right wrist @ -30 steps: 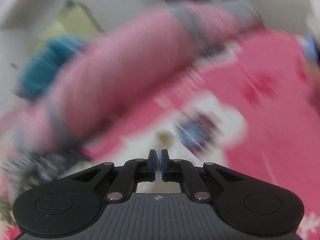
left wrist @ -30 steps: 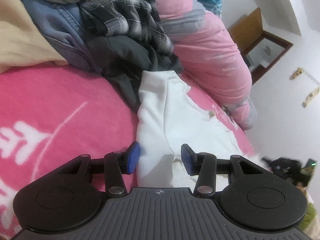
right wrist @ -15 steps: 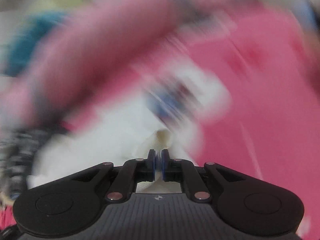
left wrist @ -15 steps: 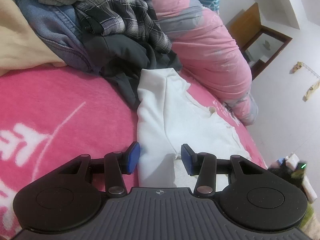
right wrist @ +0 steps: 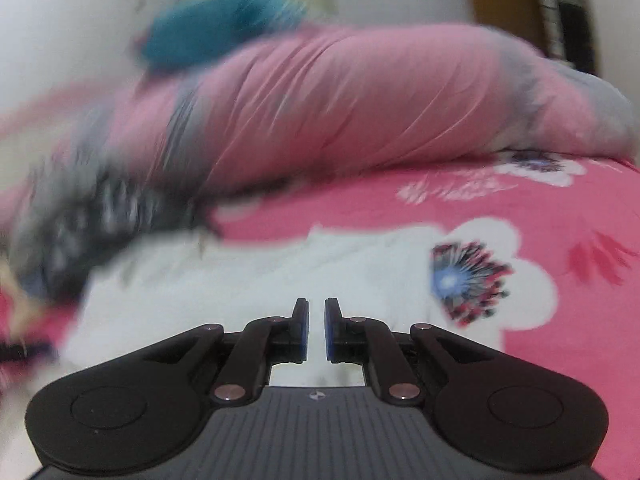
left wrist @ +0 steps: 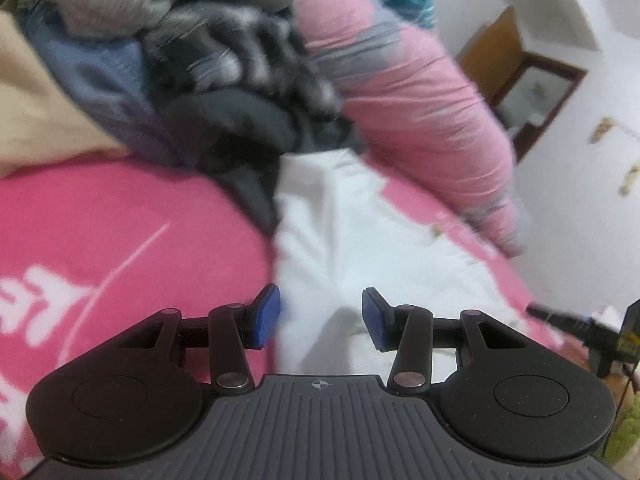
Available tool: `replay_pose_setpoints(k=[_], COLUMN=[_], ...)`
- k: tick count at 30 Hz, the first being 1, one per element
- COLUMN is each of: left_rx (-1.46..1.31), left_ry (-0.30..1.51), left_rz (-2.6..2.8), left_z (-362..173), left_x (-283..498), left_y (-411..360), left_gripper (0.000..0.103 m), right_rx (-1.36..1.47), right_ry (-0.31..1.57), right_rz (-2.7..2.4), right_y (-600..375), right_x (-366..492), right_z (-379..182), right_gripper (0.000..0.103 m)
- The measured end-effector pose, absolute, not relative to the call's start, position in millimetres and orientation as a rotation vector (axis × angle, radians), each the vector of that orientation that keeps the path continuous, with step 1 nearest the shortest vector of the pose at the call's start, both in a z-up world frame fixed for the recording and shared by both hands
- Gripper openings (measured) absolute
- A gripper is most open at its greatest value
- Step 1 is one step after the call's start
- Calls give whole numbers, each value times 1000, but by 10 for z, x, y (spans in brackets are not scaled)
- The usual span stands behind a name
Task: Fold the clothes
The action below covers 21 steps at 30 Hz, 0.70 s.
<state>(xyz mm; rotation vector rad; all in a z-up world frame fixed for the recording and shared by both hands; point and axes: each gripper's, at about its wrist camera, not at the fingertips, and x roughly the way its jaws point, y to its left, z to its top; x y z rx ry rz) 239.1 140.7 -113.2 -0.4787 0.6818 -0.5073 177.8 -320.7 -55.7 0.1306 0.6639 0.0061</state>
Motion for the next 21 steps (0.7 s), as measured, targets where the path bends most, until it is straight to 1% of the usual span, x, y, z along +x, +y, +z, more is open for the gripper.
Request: replay_pose_setpoints(k=[2,7,8,10,11,12,14,16,17,18,21], left_rx=[-486,-495,-496,-494,-493,-491,-482,-479,-479,-478,-470], left_ry=[697,705,706,705,705,703,701,702,703,704,705], left_rz=[-502,-497,-495,-495,-494,-495,-495,-497,-499,-500,-503], left_z=[-1162,-1162,-1161,-1163,-1165,-1163,-1166,-1166,-1166,-1167,-1162], left_x=[2402,2408,2410,2406,2404,2398,2397,2401,2402,2401,2398], left_y=[1418,1448,1449,1446,1445,1441,1429,1429,1431,1435,1430], left_gripper=[45,45,45,45,45,45,45,45,45,45,45], right_rx=[117,27,8,-29,-48,-67,-105,-142,-135,-117,74], right_ry=[803,781,772,753,743,733,713,691,706,731,856], right_rz=[-68,93,129,201,237,273,344,416,436,451,406], right_y=[-3217,-2430,-2262,-1927,-1759,-1591,-1256,-920,-812,-726,-797], right_x=[1963,2284,2347,2472,2534,2597,2722,2847,2978,3135,3590], right_z=[-808,-547,-485,-360,-297,-235,-110,14,4,-36,-136], right_gripper=[5,9,12,23,36,40,41,46,52,54,56])
